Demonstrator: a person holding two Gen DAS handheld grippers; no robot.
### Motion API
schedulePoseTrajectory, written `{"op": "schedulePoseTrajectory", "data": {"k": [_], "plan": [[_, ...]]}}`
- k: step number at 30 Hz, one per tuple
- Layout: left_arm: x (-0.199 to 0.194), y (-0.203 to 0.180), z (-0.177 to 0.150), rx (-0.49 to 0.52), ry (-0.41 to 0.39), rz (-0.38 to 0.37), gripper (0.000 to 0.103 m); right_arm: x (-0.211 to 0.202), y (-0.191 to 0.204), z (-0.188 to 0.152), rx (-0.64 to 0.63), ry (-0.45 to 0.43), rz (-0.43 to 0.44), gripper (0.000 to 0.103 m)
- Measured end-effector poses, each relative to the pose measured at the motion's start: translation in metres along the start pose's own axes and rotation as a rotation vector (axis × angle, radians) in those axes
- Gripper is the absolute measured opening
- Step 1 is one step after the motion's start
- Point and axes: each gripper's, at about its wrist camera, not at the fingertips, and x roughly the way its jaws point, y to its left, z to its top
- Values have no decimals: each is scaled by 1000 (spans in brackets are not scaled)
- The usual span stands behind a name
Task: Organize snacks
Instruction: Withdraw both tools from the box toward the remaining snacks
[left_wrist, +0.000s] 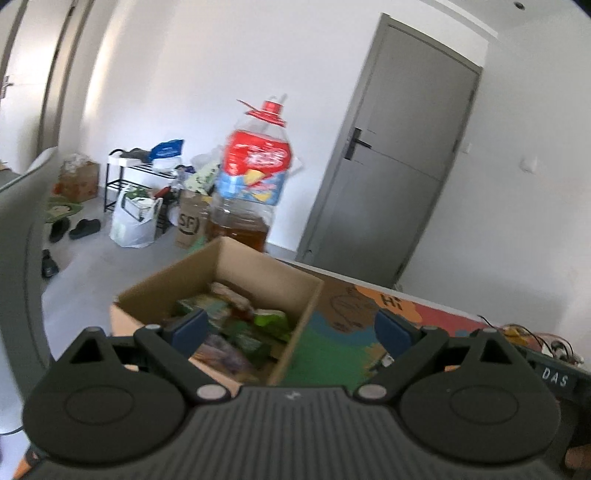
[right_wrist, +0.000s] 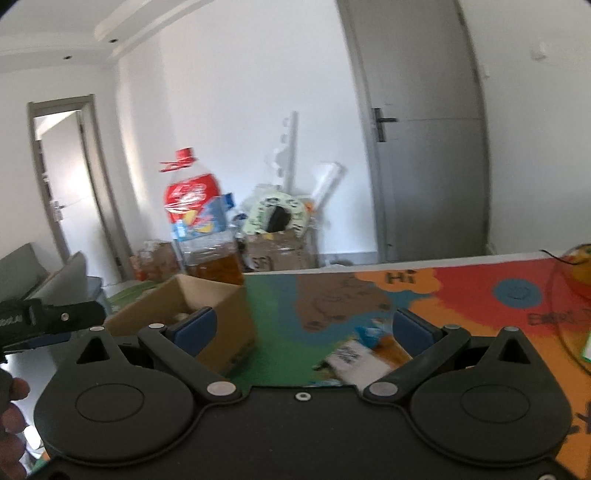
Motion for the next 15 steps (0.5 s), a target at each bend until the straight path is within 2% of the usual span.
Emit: {"op": "schedulePoseTrajectory", "data": {"k": [15], "plan": [[40, -54, -24, 63, 76, -64, 96, 2, -65, -10, 90, 52, -107, 103]]}}
